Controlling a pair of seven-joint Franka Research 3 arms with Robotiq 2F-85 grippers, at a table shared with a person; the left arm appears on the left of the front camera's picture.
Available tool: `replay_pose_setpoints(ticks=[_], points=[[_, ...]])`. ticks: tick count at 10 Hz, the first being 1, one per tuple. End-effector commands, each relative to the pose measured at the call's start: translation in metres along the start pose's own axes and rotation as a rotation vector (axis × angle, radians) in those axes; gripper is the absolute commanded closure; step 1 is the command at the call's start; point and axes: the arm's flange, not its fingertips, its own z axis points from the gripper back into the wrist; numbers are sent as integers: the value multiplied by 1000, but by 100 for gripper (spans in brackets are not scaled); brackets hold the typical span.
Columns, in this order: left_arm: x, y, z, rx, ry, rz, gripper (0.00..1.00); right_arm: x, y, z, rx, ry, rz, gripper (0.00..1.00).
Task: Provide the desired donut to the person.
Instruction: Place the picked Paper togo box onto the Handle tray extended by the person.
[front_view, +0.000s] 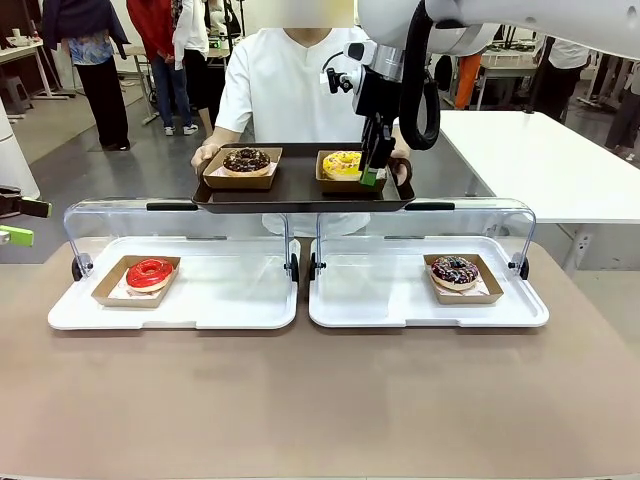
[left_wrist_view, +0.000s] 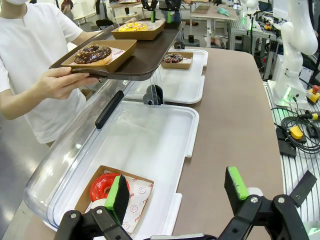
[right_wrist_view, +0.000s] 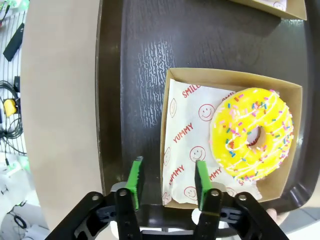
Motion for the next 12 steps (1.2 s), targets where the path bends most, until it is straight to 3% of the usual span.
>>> replay_pose_setpoints(ticks=[1,8,12], points=[[0,-1,1,1,-15,-6,0,-1,-2,2,24,-19,23,3],[0,-1,1,1,-15,-6,0,2,8,9,46,28,1,0],[0,-1,1,1,-15,-6,0,0,78,47,58,190,11,0]])
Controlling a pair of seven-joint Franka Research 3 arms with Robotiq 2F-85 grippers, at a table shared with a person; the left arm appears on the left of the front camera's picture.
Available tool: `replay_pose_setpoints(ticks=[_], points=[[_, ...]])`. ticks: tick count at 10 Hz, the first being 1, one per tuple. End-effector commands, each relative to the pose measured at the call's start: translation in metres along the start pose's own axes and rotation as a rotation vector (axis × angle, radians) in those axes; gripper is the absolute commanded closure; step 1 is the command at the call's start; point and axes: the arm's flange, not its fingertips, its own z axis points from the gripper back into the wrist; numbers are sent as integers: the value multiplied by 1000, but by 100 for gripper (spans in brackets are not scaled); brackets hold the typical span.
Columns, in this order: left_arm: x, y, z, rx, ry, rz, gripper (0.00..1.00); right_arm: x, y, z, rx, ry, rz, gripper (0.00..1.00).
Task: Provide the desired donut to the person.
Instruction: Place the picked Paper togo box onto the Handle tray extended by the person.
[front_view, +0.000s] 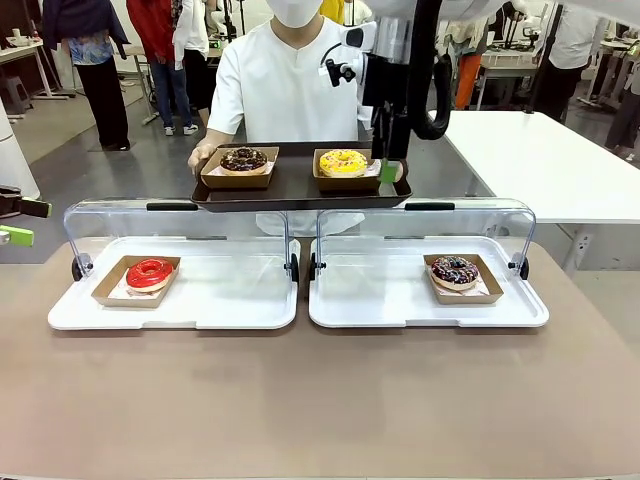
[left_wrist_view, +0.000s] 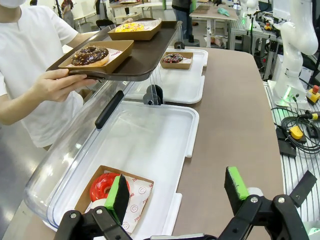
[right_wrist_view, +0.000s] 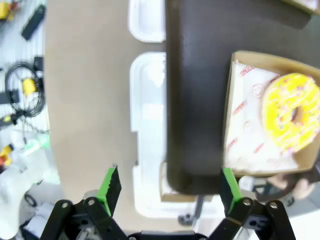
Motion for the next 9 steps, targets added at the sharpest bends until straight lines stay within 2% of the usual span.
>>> replay_pose_setpoints(ticks=[1,3,5,7,9], points=[[0,-1,2,1,-15,-6,0,-22,45,13,0,80,-1,0],[0,-1,2,1,-15,-6,0,-56,90,28,-39,66,15,0],[0,-1,2,1,-15,-6,0,-93,114,36,-89,42,7,0],[0,-1,2,1,-15,-6,0,-133,120,38,-125,-6,-9,0],[0,-1,2,1,-15,-6,0,-164,109,25,-124,-41,-38,0]])
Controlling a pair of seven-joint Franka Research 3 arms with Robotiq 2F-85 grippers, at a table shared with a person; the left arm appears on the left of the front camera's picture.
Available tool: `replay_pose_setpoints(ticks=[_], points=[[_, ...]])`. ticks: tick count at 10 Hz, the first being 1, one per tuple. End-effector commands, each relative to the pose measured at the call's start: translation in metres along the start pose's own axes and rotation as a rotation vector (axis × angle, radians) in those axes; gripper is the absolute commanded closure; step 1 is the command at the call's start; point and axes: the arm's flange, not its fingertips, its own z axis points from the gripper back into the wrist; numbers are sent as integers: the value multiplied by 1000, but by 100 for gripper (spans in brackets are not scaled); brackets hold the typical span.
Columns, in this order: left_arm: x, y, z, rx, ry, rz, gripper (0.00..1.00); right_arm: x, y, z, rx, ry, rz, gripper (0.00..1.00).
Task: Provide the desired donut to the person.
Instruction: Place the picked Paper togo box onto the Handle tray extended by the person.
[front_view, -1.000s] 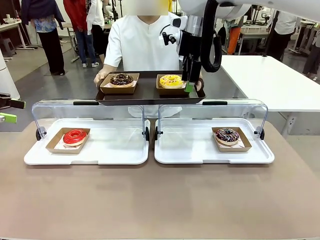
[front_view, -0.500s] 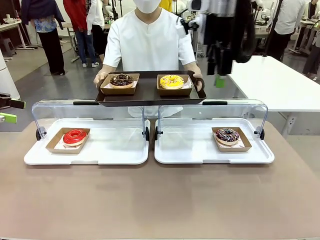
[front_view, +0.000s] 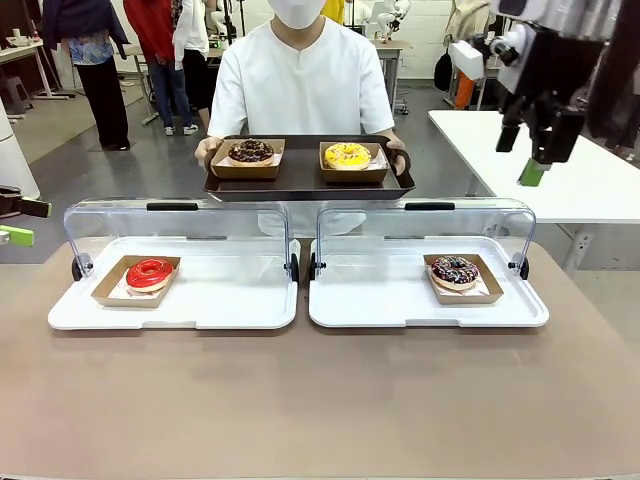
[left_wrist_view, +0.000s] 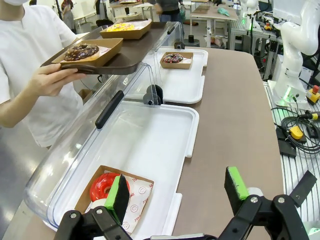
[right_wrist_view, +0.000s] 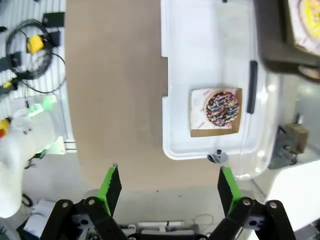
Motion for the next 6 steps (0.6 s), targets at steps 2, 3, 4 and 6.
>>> replay_pose_setpoints(ticks=[2,3,4,6], points=[[0,-1,1,1,-16,-6,0,-15,-9,-29,4,-72,-8,0],[0,-1,1,1,-16,-6,0,-16,-12,-33,4,-80,-8,0],[0,-1,1,1,-16,-6,0,-12,-19,-38,-5,-88,10,0],[0,-1,1,1,-16,-6,0,-20,-12,-28,9,-38,-30,0]])
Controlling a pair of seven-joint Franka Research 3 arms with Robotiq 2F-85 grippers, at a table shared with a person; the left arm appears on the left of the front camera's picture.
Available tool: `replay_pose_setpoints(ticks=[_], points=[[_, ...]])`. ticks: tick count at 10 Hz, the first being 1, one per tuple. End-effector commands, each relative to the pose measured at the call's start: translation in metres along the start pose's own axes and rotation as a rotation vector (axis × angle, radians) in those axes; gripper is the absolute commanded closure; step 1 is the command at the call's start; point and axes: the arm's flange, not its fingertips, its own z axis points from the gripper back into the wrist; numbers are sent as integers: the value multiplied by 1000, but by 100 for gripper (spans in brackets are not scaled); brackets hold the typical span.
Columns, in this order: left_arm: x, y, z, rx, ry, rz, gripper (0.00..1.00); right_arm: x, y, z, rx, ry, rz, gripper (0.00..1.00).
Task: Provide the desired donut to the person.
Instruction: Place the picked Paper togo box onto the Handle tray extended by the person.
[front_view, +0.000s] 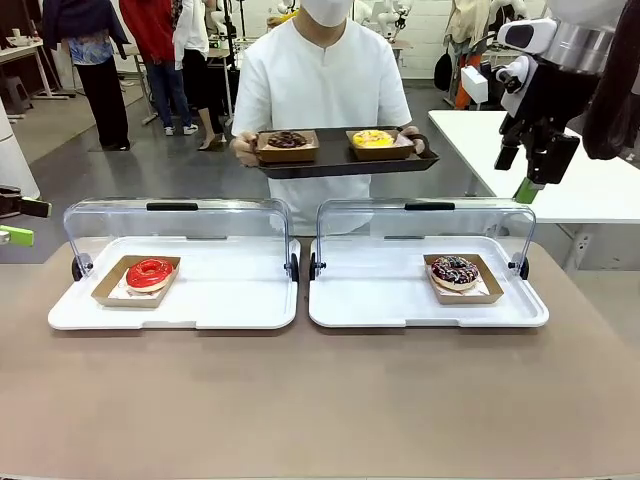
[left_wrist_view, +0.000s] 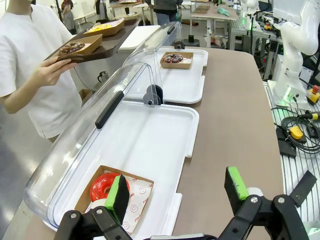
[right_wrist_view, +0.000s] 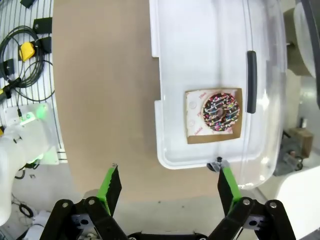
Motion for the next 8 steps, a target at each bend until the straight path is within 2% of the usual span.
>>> replay_pose_setpoints(ticks=[1,8], points=[[0,-1,1,1,-16,-6,0,-3,3,4,1,11,-4,0],[0,-1,1,1,-16,-6,0,-3,3,4,1,11,-4,0]])
